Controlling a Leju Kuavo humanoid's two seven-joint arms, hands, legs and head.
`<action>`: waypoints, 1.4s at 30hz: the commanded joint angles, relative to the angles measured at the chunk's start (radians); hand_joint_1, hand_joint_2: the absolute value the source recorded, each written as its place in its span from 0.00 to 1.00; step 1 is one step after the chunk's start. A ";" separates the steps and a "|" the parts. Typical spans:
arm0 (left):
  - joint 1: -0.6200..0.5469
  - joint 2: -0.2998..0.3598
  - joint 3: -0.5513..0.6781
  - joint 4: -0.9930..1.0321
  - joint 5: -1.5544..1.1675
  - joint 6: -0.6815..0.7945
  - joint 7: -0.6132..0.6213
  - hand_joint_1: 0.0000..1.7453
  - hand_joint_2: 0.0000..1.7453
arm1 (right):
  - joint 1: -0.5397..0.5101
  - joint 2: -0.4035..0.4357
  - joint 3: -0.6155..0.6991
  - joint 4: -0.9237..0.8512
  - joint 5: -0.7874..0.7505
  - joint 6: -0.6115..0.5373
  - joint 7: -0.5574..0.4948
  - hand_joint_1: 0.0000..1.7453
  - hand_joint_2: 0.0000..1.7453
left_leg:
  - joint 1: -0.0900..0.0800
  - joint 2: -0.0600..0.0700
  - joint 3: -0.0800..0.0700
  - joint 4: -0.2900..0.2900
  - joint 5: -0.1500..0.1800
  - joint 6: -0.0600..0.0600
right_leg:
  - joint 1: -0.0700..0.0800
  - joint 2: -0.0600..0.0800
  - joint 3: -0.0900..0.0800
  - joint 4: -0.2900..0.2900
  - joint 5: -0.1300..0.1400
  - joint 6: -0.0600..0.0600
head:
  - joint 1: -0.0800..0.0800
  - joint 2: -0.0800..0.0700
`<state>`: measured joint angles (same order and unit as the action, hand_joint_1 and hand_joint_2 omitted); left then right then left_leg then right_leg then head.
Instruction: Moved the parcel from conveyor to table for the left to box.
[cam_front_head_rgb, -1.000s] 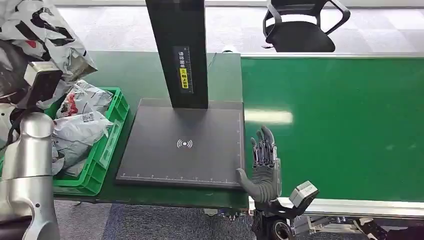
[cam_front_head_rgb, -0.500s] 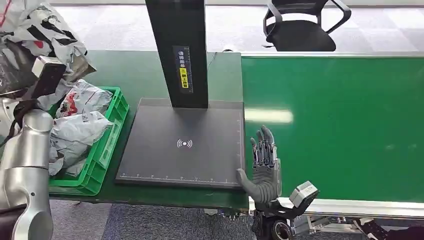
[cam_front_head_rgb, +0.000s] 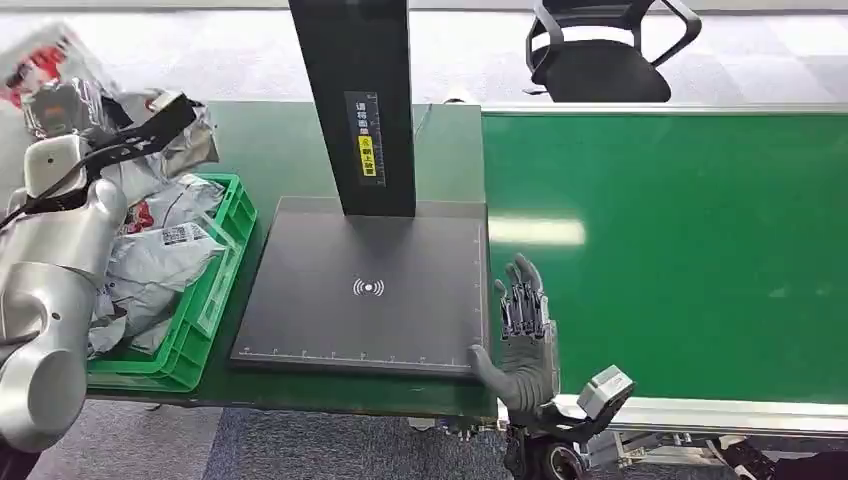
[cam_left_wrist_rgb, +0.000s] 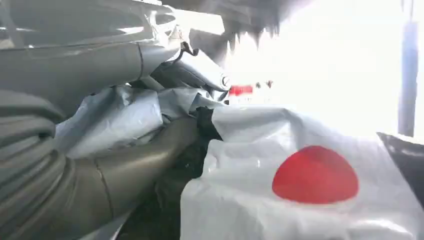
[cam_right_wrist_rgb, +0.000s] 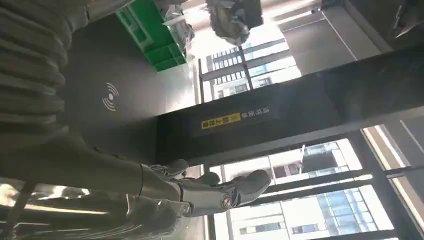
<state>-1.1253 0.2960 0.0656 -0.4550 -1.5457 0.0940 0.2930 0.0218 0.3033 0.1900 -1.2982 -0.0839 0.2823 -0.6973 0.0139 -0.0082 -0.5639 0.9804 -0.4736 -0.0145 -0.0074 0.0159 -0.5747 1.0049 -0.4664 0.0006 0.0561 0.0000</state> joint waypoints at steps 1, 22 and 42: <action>-0.094 -0.001 -0.091 0.170 -0.025 -0.032 0.014 0.94 1.00 | -0.029 -0.028 -0.032 0.042 0.000 0.004 0.000 0.00 1.00 | 0.001 -0.003 -0.001 0.001 0.000 0.001 | 0.001 -0.004 0.001 0.000 0.000 0.000 | 0.001 0.000; -0.122 0.007 -0.163 0.185 -0.025 -0.231 0.028 1.00 1.00 | -0.033 -0.010 -0.061 0.046 0.014 0.011 0.007 0.00 1.00 | 0.001 -0.001 -0.001 0.001 0.000 0.001 | 0.001 -0.002 0.001 -0.001 0.000 0.000 | 0.000 0.000; -0.108 0.003 -0.160 0.183 -0.025 -0.235 0.031 0.90 1.00 | -0.037 -0.004 -0.070 0.048 0.021 0.014 0.010 0.00 1.00 | 0.001 -0.002 -0.001 0.000 0.000 0.000 | 0.001 -0.002 0.001 -0.001 0.000 0.000 | 0.000 0.000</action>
<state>-1.1844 0.3101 -0.0786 -0.3388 -1.5480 -0.1286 0.3170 0.0162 0.3067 0.1450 -1.2978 -0.0664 0.2945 -0.6924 0.0139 -0.0099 -0.5651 0.9805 -0.4735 -0.0145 -0.0075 0.0152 -0.5751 1.0050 -0.4664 0.0006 0.0565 0.0000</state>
